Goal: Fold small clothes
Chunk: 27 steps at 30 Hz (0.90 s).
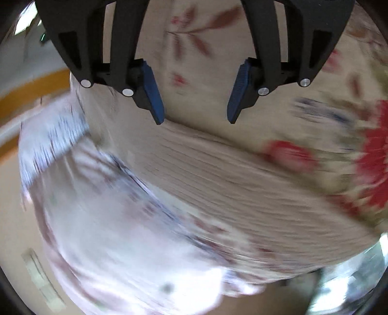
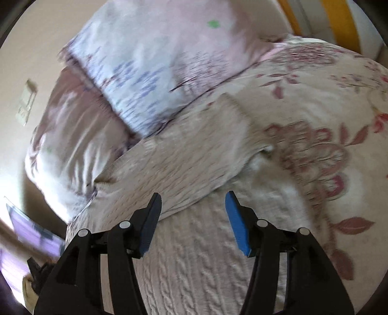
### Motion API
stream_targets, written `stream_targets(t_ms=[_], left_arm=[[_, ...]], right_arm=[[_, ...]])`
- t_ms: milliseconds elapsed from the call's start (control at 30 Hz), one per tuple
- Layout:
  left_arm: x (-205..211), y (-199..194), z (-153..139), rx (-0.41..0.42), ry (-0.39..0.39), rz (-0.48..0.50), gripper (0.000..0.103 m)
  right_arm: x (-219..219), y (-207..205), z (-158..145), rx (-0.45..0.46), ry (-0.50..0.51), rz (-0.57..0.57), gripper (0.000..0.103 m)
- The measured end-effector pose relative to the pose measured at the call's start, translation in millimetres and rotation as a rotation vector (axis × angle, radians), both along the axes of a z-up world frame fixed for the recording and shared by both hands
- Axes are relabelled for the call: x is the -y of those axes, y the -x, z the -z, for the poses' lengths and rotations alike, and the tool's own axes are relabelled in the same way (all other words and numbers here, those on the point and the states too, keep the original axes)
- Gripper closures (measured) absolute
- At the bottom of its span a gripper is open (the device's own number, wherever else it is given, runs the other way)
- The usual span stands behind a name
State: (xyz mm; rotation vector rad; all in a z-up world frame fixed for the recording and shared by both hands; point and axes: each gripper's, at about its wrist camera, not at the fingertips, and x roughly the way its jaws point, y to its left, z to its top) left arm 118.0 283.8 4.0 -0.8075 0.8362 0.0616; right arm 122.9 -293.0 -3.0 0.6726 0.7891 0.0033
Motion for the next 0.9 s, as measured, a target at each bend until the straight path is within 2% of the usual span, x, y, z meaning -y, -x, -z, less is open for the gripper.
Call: stream_targets(t_ms=[100,200,300,400,433,467,567,633,733,900], left_arm=[[-32,8,3,0.012,0.071,-0.101,0.053],[-51,8,4,0.018,0.102,-0.178,0.054],[-70,8,7,0.021,0.146,-0.254,0.061],[-82,7,12,0.025,0.183,-0.303,0.074],[-86,8,14,0.021,0.188,-0.314,0.084],[-89,8,16,0.017,0.195,-0.322,0.09],[-97,11,21,0.018,0.238,-0.331,0.095],[-94,11,15,0.029,0.218,-0.325,0.096],[-83,9,-4,0.072,0.165,-0.309,0.097],[-54,-3,-45,0.202,0.174,-0.208,0.097]], right_arm=[[-10,0,3,0.016,0.003,-0.048,0.046],[-18,0,4,0.013,0.022,-0.085,0.046],[-20,-1,5,0.011,0.02,-0.102,0.044],[-19,-3,8,0.003,0.006,-0.108,0.042],[-20,-3,8,0.001,0.004,-0.11,0.042],[-20,-3,9,0.001,0.004,-0.113,0.042],[-21,-2,9,0.004,0.002,-0.12,0.04],[-21,-2,10,0.005,-0.003,-0.123,0.039],[-21,-2,10,0.006,-0.011,-0.123,0.039],[-20,-1,10,0.009,-0.023,-0.124,0.038]])
